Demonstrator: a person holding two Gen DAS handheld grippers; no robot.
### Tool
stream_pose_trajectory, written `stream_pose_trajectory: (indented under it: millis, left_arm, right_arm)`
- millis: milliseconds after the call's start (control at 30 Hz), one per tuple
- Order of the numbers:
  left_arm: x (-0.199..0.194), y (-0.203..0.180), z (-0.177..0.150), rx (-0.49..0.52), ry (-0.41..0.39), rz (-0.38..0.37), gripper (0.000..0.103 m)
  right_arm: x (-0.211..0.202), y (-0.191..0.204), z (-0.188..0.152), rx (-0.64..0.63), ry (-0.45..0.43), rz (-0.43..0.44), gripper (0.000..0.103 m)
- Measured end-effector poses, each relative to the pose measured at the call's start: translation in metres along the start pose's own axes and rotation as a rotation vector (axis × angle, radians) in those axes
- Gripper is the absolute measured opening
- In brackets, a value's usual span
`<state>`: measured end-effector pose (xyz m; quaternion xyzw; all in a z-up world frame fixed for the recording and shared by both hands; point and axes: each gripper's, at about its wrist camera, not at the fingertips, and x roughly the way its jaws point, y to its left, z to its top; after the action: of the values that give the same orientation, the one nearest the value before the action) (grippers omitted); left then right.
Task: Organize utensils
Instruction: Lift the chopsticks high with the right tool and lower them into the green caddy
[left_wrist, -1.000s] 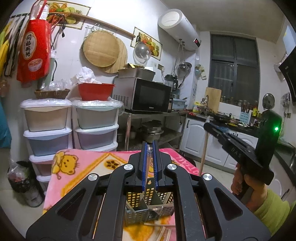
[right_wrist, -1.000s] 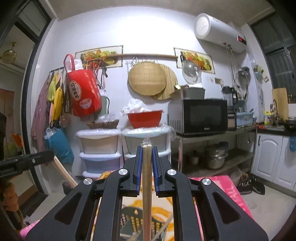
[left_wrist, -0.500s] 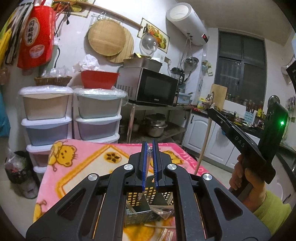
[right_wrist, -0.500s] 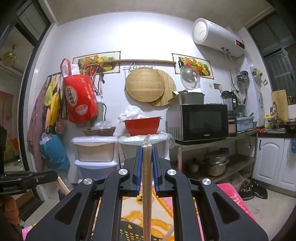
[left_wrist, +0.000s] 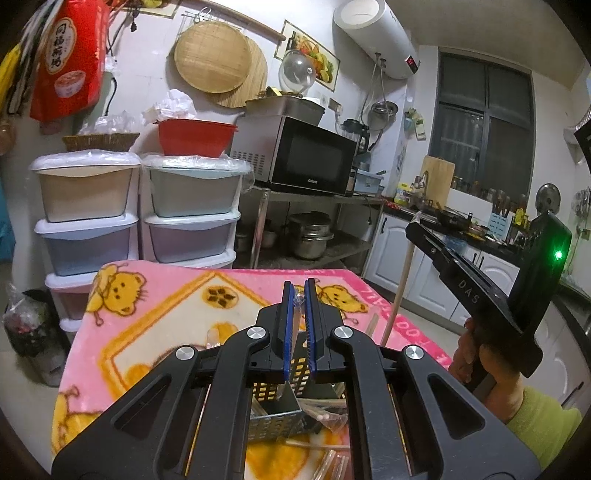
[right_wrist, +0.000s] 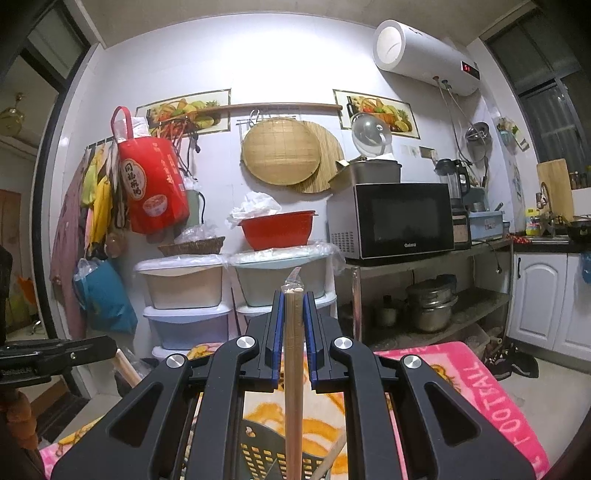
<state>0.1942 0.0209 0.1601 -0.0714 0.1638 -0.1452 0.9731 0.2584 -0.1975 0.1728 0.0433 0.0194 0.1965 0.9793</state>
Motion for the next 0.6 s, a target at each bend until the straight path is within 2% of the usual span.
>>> stream_pose_trajectory:
  millis: [600]
  left_arm:
    - [0.020, 0.007, -0.027, -0.021, 0.067, -0.009, 0.004]
  right_arm:
    - [-0.002, -0.008, -0.031, 0.012, 0.046, -0.034, 0.011]
